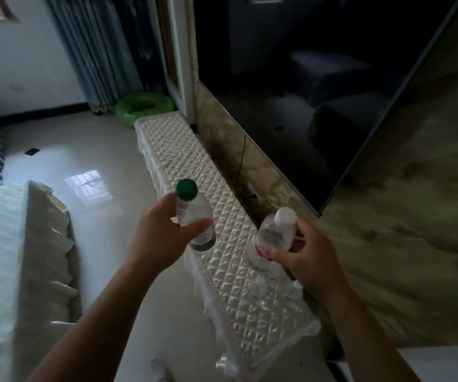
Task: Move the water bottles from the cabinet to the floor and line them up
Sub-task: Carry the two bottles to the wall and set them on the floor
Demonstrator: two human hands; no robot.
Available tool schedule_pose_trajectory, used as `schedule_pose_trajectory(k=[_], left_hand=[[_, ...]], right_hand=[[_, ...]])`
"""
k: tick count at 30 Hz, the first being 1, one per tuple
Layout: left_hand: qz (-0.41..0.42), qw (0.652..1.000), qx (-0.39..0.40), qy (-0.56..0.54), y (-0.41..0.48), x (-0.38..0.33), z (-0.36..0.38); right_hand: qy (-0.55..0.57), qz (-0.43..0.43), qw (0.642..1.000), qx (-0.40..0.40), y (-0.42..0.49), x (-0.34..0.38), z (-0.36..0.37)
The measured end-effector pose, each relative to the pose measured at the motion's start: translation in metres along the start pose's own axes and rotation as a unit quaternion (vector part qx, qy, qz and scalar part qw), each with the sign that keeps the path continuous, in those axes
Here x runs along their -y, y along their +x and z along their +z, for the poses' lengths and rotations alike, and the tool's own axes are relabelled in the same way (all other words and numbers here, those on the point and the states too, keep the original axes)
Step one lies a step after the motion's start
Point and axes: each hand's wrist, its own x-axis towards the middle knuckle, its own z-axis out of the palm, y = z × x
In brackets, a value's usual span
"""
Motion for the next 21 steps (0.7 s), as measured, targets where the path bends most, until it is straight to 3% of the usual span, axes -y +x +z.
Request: schedule_pose_trajectory(k=[12, 21], left_hand=[[0.004, 0.999, 0.029, -0.032, 0.076, 0.088, -0.106], [0.005, 0.999, 0.006, -0.041, 0.130, 0.142, -0.176]], right_hand=[[0.012, 0.006, 0.999, -0.044, 0.065, 0.068, 0.127], [0.025, -0.002, 0.999, -0.037, 0.117, 0.110, 0.210]])
